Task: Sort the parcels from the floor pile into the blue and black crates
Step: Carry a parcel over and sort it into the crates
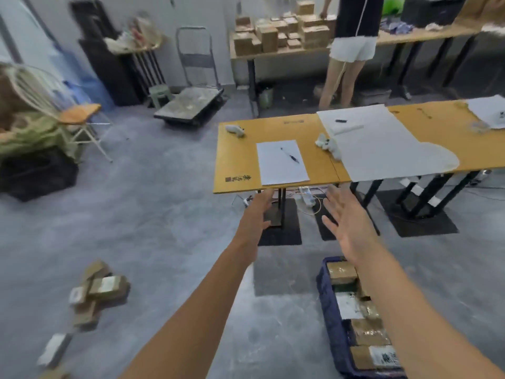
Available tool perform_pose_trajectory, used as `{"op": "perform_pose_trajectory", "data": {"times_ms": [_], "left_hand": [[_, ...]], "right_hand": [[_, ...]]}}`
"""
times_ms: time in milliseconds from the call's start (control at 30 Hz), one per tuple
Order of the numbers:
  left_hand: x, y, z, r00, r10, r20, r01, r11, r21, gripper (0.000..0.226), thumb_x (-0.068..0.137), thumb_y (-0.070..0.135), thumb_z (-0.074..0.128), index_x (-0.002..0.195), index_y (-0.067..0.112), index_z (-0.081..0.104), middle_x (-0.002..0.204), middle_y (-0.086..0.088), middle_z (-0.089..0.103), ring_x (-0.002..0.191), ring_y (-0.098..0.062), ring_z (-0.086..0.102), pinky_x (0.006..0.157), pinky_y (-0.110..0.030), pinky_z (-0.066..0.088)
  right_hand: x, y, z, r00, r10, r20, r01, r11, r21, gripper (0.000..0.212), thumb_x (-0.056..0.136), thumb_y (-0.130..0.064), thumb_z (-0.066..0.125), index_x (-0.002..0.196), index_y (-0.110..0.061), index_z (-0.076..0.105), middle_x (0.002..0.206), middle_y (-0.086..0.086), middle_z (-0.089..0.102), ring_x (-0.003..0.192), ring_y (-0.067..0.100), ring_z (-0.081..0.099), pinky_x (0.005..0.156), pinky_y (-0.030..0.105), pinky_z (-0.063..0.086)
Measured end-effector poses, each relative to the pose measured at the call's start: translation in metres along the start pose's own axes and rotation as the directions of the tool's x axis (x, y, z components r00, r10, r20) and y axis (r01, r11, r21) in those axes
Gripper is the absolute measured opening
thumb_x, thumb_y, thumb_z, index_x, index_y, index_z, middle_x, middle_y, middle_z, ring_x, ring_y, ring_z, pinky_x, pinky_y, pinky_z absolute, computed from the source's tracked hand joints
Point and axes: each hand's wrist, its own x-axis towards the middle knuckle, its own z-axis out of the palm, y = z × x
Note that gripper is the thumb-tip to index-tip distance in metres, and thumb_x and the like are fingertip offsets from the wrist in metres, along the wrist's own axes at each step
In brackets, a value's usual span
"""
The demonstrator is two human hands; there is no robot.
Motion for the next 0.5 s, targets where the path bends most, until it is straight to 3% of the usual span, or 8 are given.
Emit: {"op": "perform_pose_trajectory", "data": {"times_ms": [67,133,233,333,500], "left_hand": [[-0.021,0.001,-0.05,0.997,0.007,-0.073,-0.01,0.999,-0.044,0.045,0.095,0.057,0.057,0.128,0.028,0.063,0.131,0.011,0.061,0.12,-0.004,0.056,0.103,-0.037,0.044],[-0.043,-0.002,-0.098,0.99,0.016,-0.141,-0.027,0.997,-0.078,0.047,0.083,0.062,0.055,0.116,0.03,0.065,0.123,0.013,0.062,0.118,-0.003,0.057,0.106,-0.039,0.044],[-0.075,-0.011,-0.166,0.973,0.016,-0.231,-0.04,0.994,-0.103,0.064,0.084,0.066,0.052,0.135,0.028,0.059,0.14,0.01,0.056,0.131,-0.007,0.051,0.112,-0.043,0.041],[-0.109,-0.025,-0.224,0.939,0.009,-0.343,-0.063,0.987,-0.145,0.049,0.103,0.057,0.045,0.139,0.027,0.056,0.147,0.008,0.052,0.135,-0.009,0.049,0.114,-0.044,0.04],[-0.161,-0.055,-0.295,0.855,-0.05,-0.516,-0.078,0.971,-0.224,0.05,0.104,0.053,0.045,0.143,0.024,0.055,0.147,0.007,0.052,0.134,-0.011,0.05,0.11,-0.042,0.042]], "right_hand": [[-0.007,0.008,0.049,0.996,0.01,0.094,-0.008,1.0,-0.022,0.081,0.087,-0.07,0.047,0.159,-0.033,0.039,0.162,-0.013,0.041,0.149,0.009,0.038,0.122,0.04,0.031],[-0.011,0.021,0.094,0.988,0.029,0.15,-0.022,0.999,-0.048,0.076,0.092,-0.068,0.046,0.159,-0.031,0.04,0.159,-0.014,0.043,0.148,0.01,0.039,0.121,0.04,0.032],[-0.02,0.041,0.161,0.968,0.079,0.236,-0.062,0.995,-0.077,0.063,0.106,-0.059,0.037,0.159,-0.026,0.04,0.159,-0.012,0.044,0.148,0.01,0.039,0.122,0.042,0.031],[-0.033,0.064,0.224,0.939,0.11,0.325,-0.074,0.99,-0.123,0.062,0.107,-0.058,0.039,0.158,-0.024,0.044,0.16,-0.01,0.045,0.147,0.011,0.042,0.12,0.041,0.034],[-0.058,0.102,0.308,0.841,0.185,0.509,-0.062,0.967,-0.249,0.067,0.105,-0.061,0.038,0.16,-0.022,0.04,0.163,-0.01,0.041,0.148,0.012,0.041,0.119,0.043,0.035]]}}
